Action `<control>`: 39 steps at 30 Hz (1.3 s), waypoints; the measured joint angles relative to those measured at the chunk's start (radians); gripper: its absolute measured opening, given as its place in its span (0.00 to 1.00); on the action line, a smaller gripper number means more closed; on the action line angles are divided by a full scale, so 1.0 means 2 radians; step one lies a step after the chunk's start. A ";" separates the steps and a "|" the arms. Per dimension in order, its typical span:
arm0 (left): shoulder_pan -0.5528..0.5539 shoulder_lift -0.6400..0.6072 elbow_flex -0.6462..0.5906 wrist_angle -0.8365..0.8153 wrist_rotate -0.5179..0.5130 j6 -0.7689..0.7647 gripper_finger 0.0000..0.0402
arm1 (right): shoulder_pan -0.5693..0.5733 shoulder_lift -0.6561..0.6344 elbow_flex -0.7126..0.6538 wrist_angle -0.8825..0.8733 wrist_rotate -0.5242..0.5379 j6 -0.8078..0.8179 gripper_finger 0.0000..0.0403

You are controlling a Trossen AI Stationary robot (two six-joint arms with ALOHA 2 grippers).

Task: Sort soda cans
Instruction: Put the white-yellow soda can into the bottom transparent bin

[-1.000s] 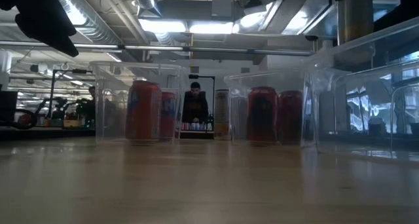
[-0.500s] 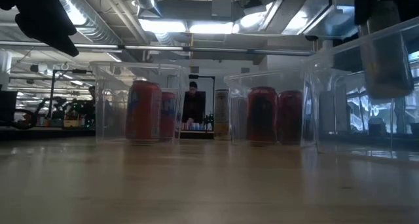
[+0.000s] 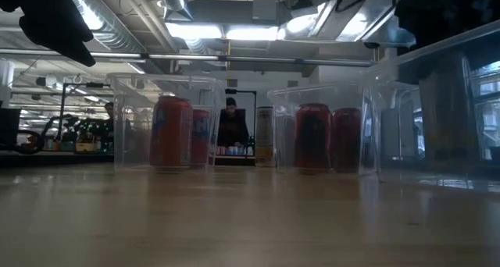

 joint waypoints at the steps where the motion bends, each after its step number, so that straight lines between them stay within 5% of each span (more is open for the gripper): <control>1: 0.000 0.000 0.000 0.000 0.000 0.000 0.91 | 0.000 -0.001 -0.007 0.004 0.004 0.000 0.63; 12: 0.000 0.000 0.000 0.000 0.000 0.000 0.91 | 0.000 -0.001 -0.031 0.018 0.018 -0.005 0.75; 23: 0.000 0.000 0.000 0.000 0.000 0.004 0.91 | -0.001 -0.001 0.082 -0.017 -0.016 -0.045 0.80; 27: 0.000 0.000 0.000 0.000 0.000 0.005 0.91 | -0.001 -0.001 0.124 -0.004 0.040 -0.094 0.80; 33: 0.000 0.000 0.000 0.000 0.000 0.004 0.91 | -0.006 -0.001 0.135 0.076 0.201 -0.207 0.81; 39: 0.000 0.000 0.000 0.000 0.000 0.008 0.91 | -0.068 0.011 0.135 0.195 0.190 -0.337 0.88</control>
